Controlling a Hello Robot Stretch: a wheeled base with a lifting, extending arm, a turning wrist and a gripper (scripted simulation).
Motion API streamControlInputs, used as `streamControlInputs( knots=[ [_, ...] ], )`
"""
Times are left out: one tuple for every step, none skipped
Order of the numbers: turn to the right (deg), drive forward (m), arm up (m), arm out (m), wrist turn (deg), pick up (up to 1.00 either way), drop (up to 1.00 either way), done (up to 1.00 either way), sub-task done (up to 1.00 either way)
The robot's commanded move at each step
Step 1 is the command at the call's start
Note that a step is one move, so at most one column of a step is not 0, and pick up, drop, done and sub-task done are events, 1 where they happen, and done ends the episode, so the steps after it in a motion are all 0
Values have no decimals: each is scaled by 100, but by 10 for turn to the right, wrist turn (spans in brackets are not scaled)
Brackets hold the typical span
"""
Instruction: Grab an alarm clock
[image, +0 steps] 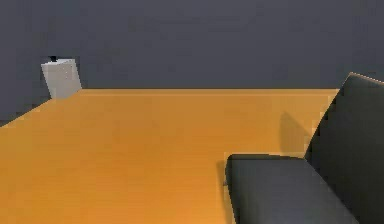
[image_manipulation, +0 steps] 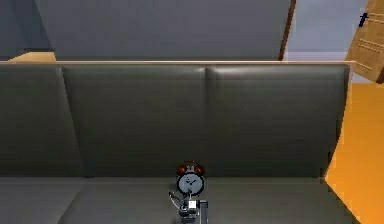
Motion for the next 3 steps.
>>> streamControlInputs(
  knots=[
    [0, 0, 0, 0, 0, 100, 0, 0, 0],
    [0, 0, 10, 0, 0, 0, 0, 0, 0],
    [0, 0, 0, 0, 0, 0, 0, 100, 0]
  ],
)
